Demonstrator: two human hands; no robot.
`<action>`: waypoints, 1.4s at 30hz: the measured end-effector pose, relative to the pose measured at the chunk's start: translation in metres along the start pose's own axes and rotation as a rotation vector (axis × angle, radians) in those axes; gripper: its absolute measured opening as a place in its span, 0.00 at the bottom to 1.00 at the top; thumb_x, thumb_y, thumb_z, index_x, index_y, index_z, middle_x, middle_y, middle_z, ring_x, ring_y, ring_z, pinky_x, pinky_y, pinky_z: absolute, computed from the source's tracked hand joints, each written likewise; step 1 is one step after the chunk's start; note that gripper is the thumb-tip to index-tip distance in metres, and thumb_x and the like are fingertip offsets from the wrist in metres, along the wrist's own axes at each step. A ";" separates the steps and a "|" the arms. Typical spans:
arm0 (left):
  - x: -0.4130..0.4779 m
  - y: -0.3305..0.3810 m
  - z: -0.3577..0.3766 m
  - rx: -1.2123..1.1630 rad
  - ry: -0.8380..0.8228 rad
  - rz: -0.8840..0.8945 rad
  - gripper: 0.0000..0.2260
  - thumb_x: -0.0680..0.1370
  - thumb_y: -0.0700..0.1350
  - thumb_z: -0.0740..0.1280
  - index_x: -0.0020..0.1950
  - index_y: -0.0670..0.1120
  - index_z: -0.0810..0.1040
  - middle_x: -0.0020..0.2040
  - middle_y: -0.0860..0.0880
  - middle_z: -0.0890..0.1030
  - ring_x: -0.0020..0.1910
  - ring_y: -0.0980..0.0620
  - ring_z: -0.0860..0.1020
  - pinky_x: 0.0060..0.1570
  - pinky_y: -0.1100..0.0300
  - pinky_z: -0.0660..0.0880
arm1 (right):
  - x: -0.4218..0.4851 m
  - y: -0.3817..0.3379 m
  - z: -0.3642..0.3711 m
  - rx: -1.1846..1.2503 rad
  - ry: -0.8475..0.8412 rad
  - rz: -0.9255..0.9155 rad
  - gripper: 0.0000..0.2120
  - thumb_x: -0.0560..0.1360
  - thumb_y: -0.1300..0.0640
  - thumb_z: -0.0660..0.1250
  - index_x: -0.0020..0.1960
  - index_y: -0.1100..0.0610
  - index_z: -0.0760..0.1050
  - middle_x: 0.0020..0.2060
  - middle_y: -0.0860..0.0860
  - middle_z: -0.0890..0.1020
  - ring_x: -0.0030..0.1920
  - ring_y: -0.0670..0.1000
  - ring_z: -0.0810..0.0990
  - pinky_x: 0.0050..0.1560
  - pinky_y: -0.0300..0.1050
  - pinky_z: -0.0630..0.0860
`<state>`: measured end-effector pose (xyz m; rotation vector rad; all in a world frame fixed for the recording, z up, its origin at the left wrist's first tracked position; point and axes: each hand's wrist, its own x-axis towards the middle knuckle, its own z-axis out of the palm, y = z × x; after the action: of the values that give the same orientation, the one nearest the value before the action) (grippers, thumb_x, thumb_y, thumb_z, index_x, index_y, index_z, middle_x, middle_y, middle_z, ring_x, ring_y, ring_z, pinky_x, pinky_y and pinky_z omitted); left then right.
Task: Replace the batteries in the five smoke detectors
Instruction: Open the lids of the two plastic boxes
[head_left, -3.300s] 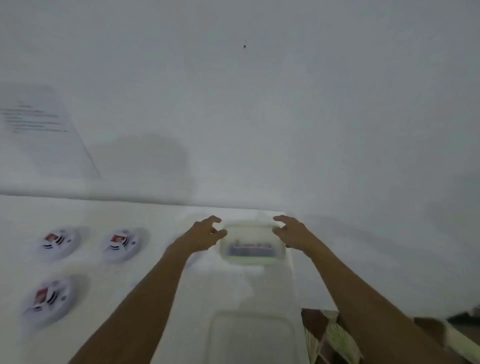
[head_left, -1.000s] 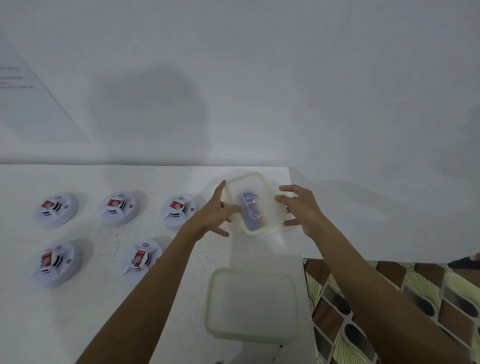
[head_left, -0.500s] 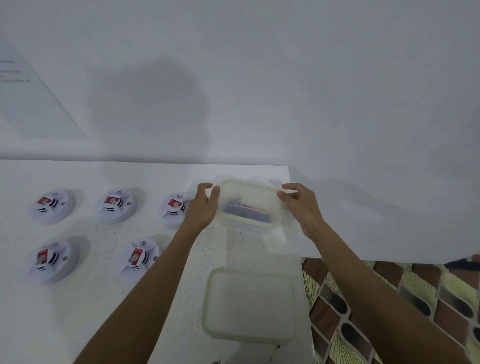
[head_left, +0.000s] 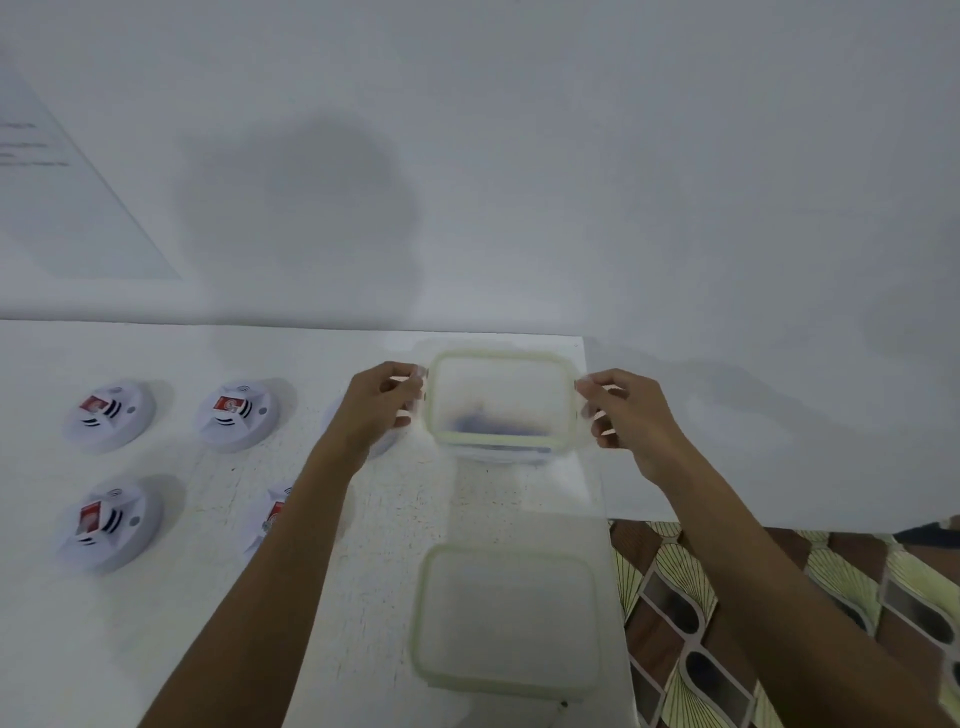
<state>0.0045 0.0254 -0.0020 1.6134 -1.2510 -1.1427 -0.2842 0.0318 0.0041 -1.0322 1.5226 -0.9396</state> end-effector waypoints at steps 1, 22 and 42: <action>0.000 0.005 -0.002 -0.007 0.023 0.033 0.07 0.79 0.44 0.65 0.54 0.47 0.80 0.43 0.49 0.80 0.42 0.52 0.77 0.41 0.62 0.75 | -0.001 -0.006 -0.003 0.039 -0.008 -0.013 0.08 0.77 0.55 0.70 0.51 0.59 0.80 0.36 0.56 0.79 0.27 0.51 0.73 0.29 0.42 0.74; 0.099 -0.004 0.033 0.374 0.102 0.188 0.03 0.75 0.42 0.69 0.46 0.49 0.81 0.46 0.49 0.84 0.46 0.53 0.82 0.48 0.55 0.80 | 0.108 0.006 0.016 -0.410 0.184 -0.244 0.11 0.77 0.64 0.64 0.56 0.58 0.81 0.57 0.52 0.82 0.48 0.48 0.80 0.43 0.32 0.71; 0.022 -0.022 0.013 0.458 0.102 0.298 0.07 0.80 0.43 0.64 0.54 0.47 0.80 0.47 0.54 0.81 0.41 0.62 0.77 0.39 0.78 0.69 | 0.028 0.025 0.009 -0.390 0.205 -0.329 0.12 0.79 0.62 0.62 0.60 0.56 0.79 0.58 0.52 0.80 0.50 0.45 0.77 0.45 0.22 0.70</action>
<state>0.0009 0.0080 -0.0304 1.7032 -1.7032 -0.6079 -0.2819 0.0128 -0.0300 -1.5390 1.7842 -1.0190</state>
